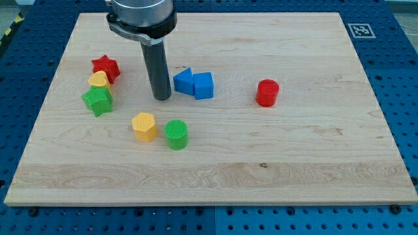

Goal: Place the blue blocks and the red star in a diagonal line

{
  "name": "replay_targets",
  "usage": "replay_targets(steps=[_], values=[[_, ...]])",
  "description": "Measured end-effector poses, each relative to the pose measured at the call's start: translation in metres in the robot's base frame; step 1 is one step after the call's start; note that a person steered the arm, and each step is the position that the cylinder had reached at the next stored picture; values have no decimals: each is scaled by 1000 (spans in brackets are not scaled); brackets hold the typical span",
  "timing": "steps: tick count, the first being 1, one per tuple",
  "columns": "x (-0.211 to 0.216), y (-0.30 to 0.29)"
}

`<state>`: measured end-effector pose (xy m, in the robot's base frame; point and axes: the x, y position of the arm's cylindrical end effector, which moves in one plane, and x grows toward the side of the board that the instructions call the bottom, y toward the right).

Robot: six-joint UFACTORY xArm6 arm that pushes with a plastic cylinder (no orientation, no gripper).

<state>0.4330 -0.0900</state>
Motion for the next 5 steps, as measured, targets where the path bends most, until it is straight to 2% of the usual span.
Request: replay_targets(steps=[2,5], values=[[-4,-7],[-104,-103]])
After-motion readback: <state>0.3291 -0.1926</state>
